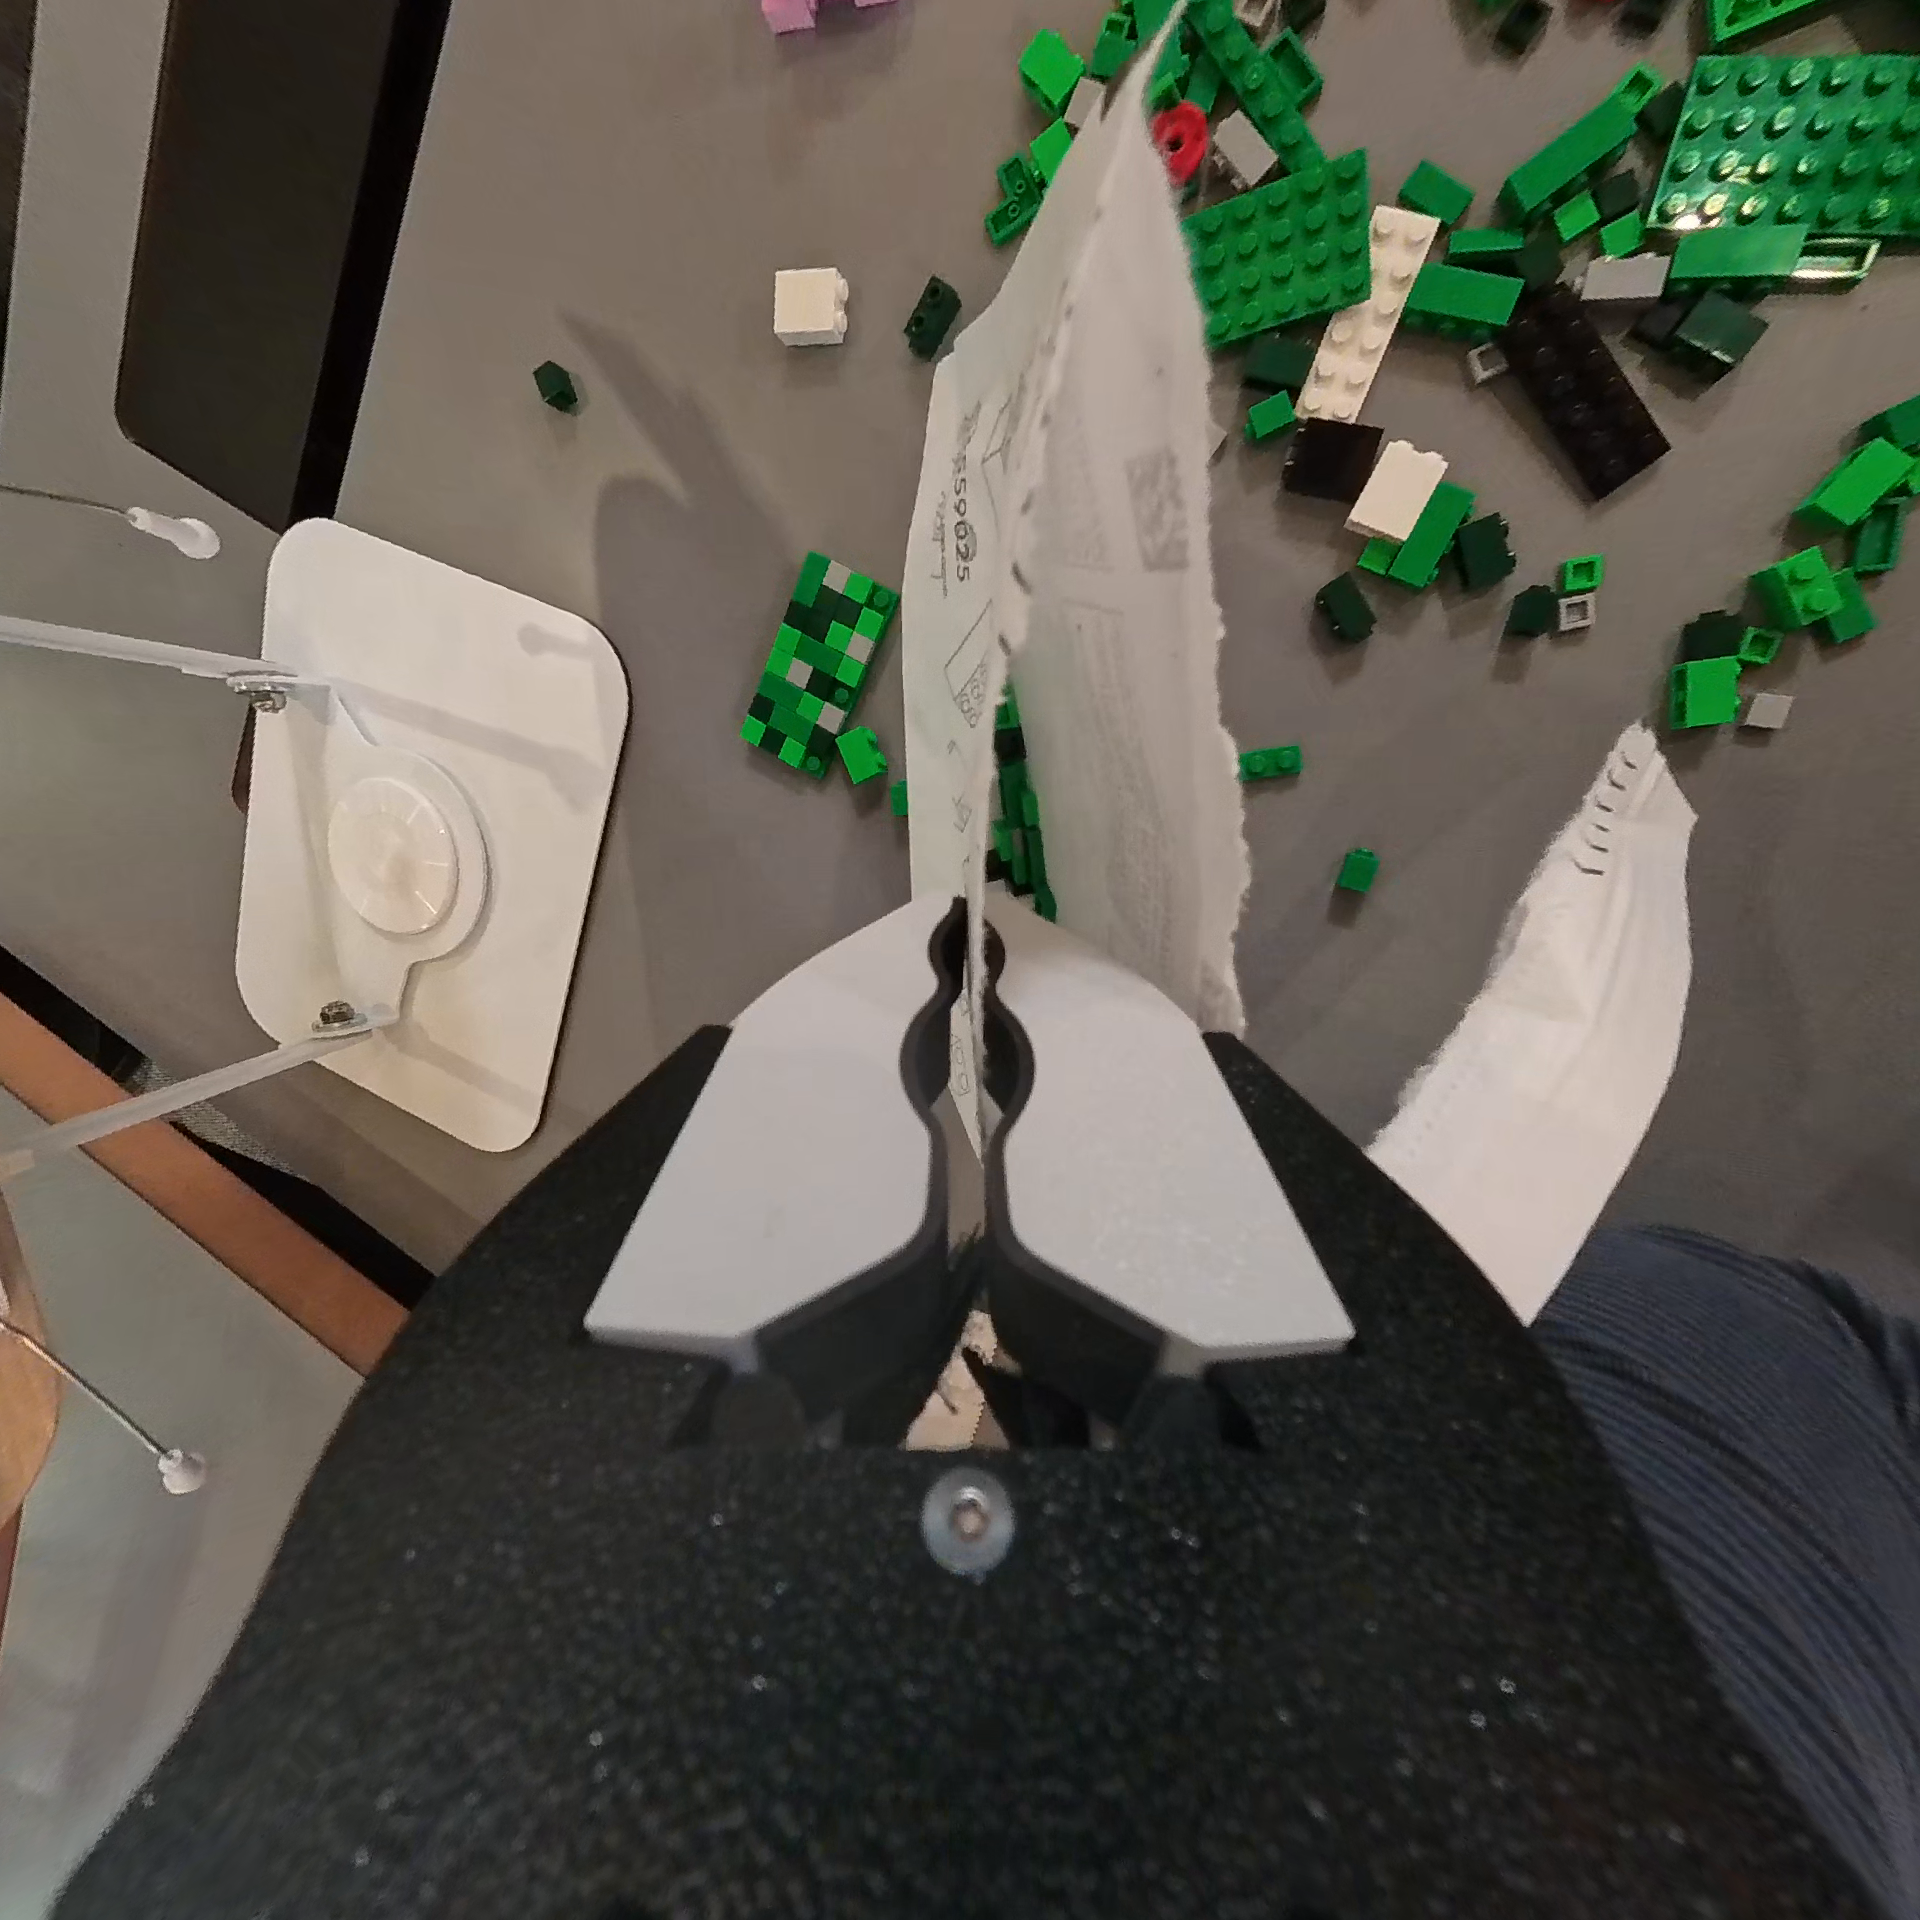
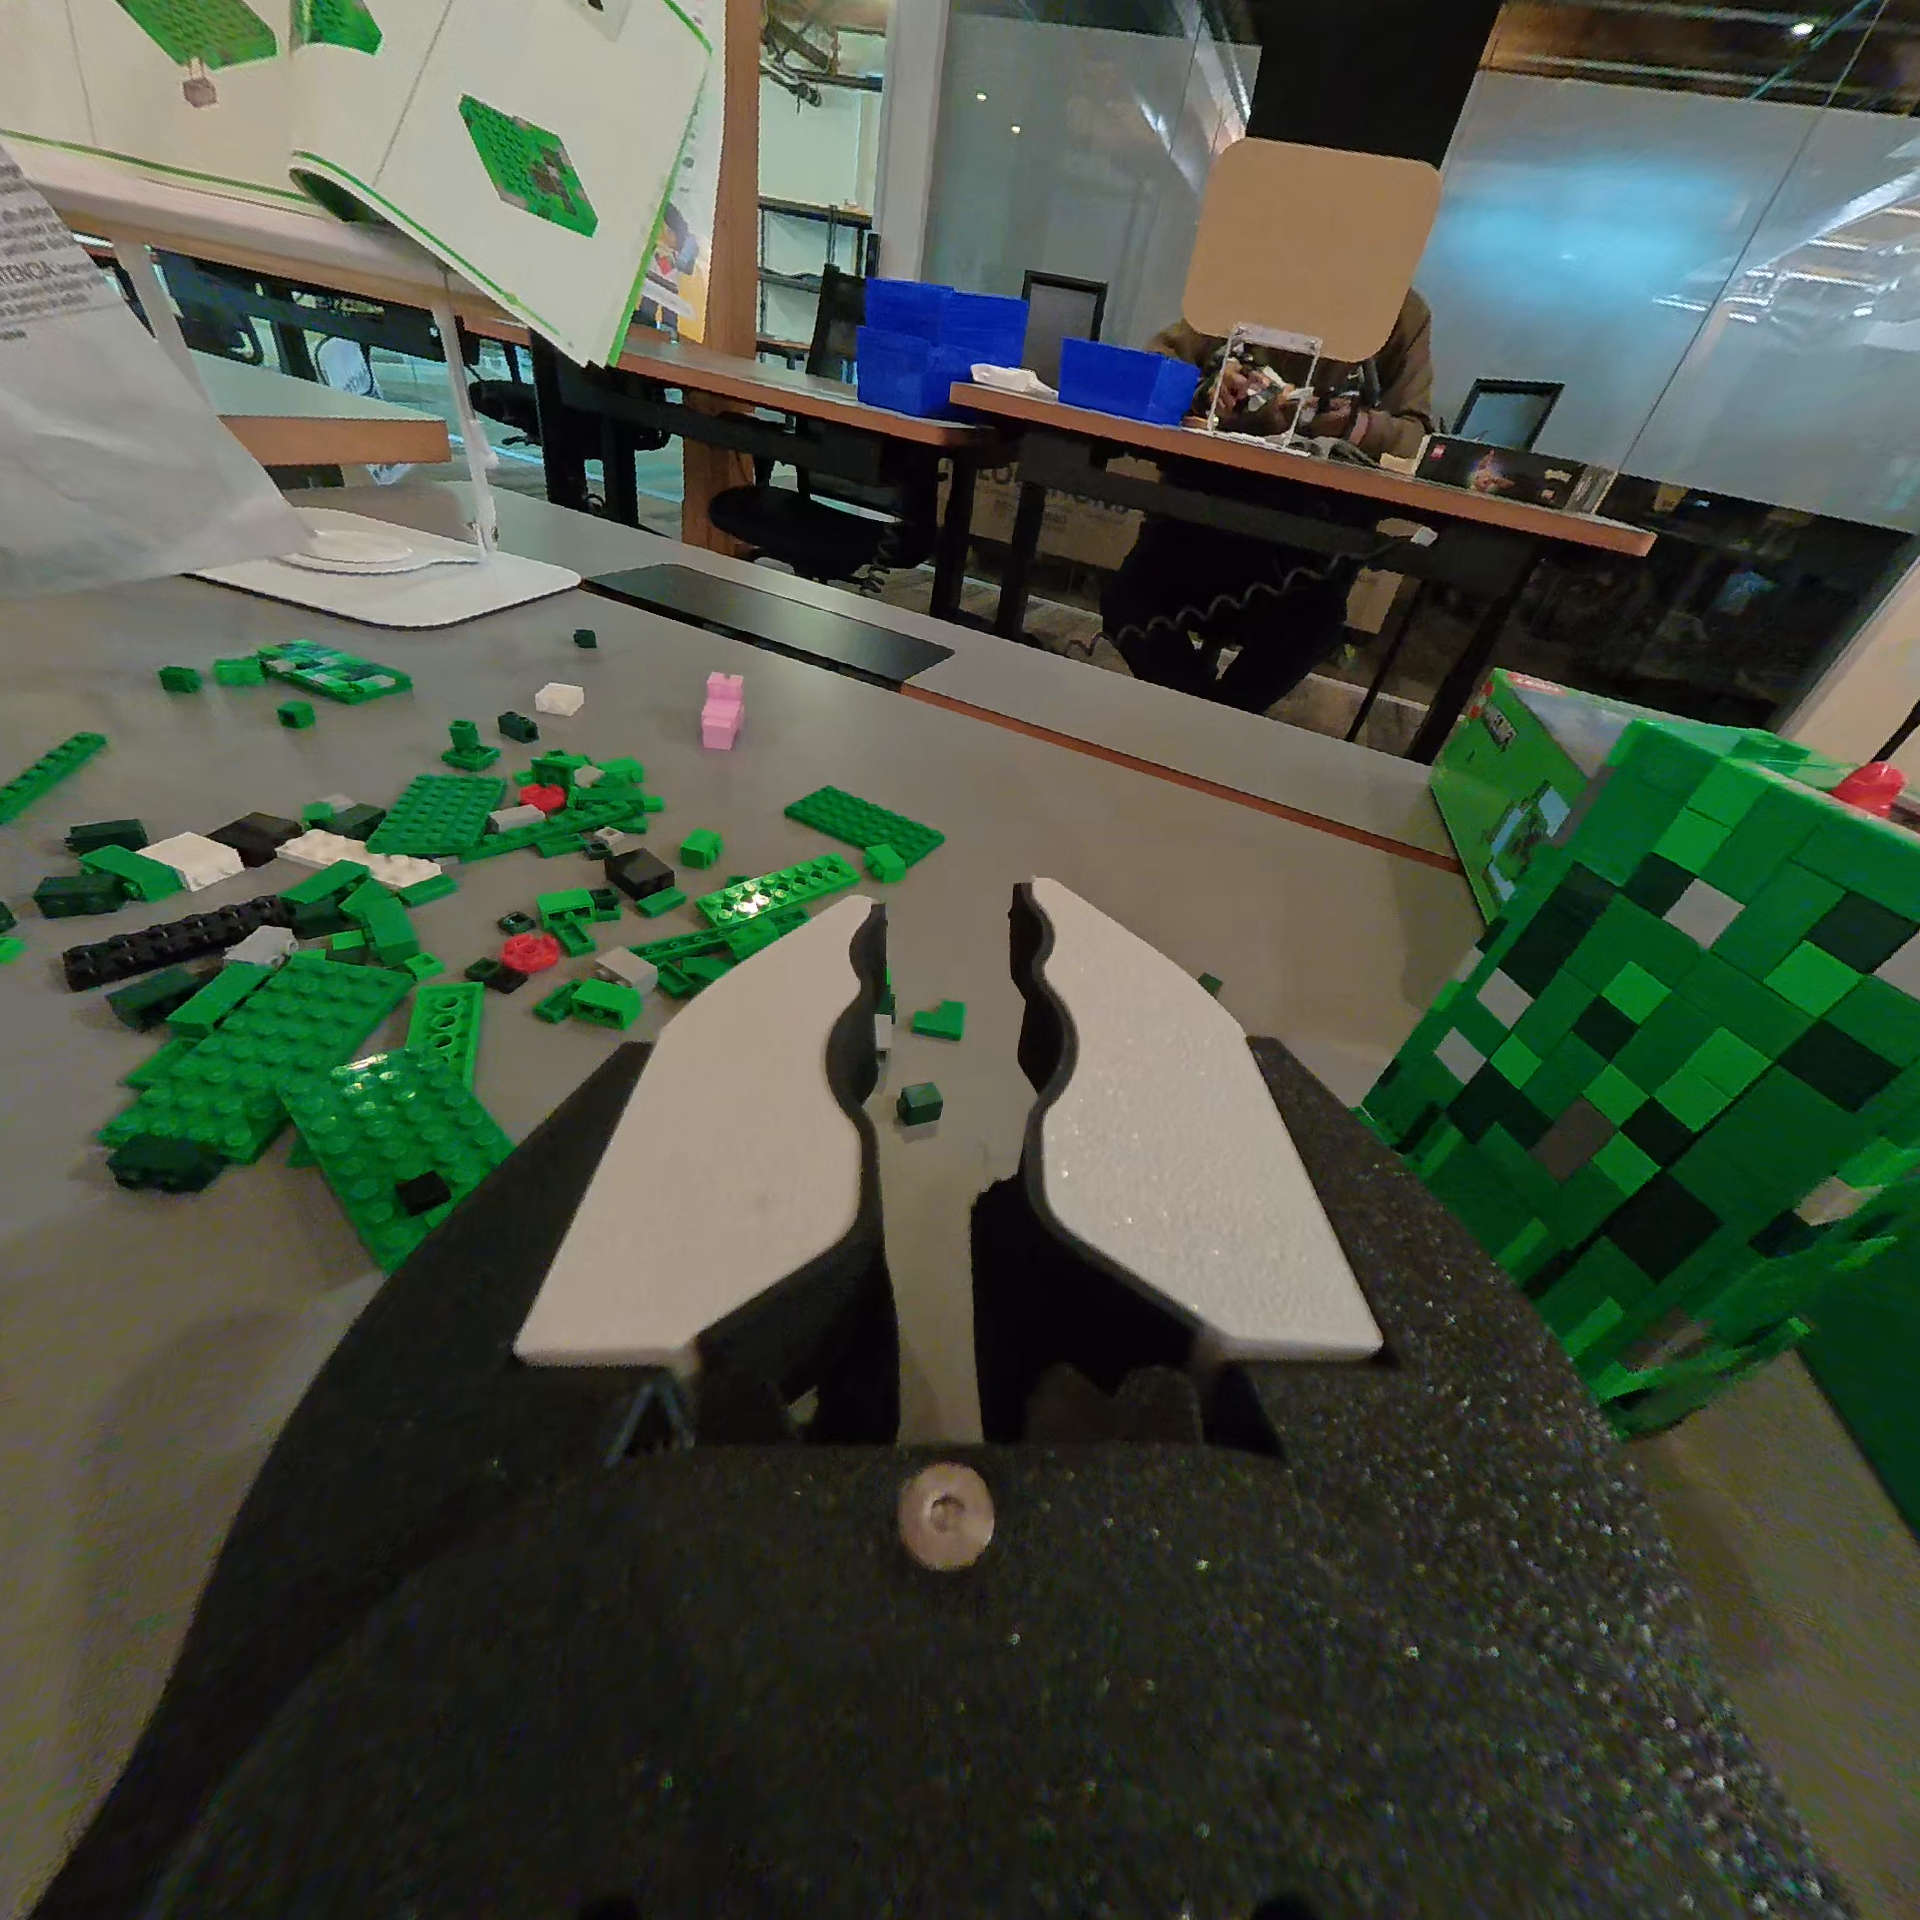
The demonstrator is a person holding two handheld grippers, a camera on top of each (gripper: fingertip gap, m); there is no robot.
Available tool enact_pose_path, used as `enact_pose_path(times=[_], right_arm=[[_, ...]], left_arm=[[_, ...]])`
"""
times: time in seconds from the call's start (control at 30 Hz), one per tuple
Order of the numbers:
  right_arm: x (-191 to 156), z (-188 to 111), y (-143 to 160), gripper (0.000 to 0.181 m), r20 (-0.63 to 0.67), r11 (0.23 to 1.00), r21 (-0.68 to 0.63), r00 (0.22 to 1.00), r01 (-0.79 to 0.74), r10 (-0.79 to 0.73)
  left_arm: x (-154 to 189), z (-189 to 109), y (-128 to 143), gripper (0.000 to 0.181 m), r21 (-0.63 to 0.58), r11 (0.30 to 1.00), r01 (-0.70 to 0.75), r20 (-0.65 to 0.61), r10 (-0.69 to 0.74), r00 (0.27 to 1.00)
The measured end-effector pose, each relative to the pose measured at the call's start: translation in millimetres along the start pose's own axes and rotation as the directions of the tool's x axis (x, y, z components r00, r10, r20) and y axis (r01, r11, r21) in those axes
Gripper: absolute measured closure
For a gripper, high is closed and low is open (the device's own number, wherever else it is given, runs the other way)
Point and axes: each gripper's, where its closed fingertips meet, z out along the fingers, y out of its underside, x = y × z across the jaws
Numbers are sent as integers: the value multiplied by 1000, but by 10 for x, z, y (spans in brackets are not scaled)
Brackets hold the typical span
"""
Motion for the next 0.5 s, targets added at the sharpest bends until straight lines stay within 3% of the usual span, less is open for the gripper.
enact_pose_path(times=[0.5], right_arm=[[78, -155, -103, 150, 28, 997, -14, 997, -76, 76]], left_arm=[[119, 40, -98, 181, -67, 995, -73, 28, 75, 997]])
